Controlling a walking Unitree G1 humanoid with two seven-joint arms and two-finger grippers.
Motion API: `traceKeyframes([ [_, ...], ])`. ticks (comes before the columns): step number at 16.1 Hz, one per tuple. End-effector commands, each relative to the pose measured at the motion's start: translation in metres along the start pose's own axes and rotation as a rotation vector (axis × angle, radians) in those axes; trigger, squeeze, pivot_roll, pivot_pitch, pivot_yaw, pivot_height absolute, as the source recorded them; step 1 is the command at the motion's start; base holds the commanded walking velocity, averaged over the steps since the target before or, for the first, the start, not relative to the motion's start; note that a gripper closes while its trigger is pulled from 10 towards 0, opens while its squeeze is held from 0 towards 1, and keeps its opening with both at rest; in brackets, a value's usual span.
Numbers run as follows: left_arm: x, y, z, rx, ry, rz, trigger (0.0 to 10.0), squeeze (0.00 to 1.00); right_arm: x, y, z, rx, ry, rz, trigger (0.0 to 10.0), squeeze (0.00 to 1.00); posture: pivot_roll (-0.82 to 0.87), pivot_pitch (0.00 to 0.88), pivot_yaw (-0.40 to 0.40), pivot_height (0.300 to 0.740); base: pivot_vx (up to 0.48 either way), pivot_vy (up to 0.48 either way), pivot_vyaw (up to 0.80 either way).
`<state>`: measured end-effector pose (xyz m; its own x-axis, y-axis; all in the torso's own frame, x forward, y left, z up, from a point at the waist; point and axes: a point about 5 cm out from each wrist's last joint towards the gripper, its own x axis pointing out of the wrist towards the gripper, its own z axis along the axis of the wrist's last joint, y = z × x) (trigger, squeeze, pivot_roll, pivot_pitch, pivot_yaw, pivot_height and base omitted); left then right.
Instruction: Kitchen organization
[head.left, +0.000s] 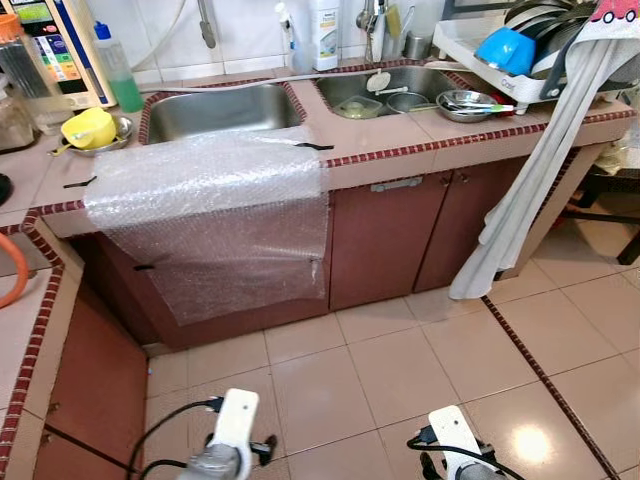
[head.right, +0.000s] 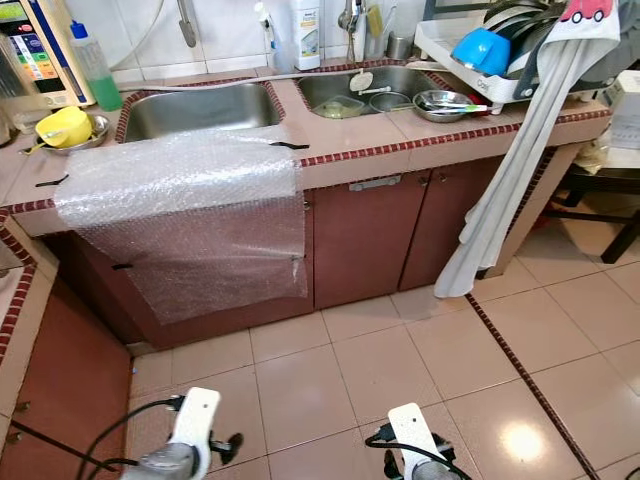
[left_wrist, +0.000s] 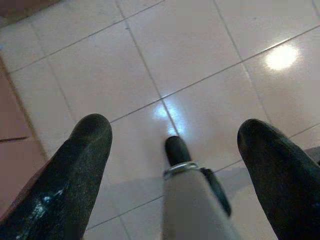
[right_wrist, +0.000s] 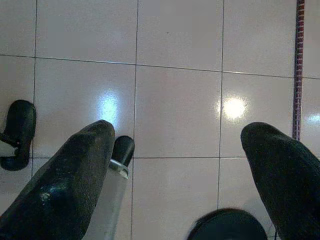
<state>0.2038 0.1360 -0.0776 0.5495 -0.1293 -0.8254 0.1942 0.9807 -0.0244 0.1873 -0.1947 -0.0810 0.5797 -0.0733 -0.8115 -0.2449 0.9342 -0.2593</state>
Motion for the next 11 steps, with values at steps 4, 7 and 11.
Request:
traceKeyframes([
  [4,0.002,-0.002,0.013,0.024,-0.018,-0.003,10.0,0.00,0.000,-0.007,0.001,-0.023,-0.024,-0.012,10.0,0.00,-0.12,0.000,0.051,0.740,0.000,0.000,0.00],
  [7,0.002,-0.003,0.017,0.035,-0.023,-0.005,10.0,0.00,-0.001,-0.009,-0.003,-0.042,-0.020,-0.014,10.0,0.00,-0.14,0.000,0.052,0.740,0.000,0.000,0.00],
  [11,0.002,-0.004,0.012,0.036,-0.007,0.003,10.0,0.00,-0.002,-0.012,-0.004,-0.069,-0.024,-0.014,10.0,0.00,-0.15,0.000,0.043,0.740,0.000,0.000,0.00],
])
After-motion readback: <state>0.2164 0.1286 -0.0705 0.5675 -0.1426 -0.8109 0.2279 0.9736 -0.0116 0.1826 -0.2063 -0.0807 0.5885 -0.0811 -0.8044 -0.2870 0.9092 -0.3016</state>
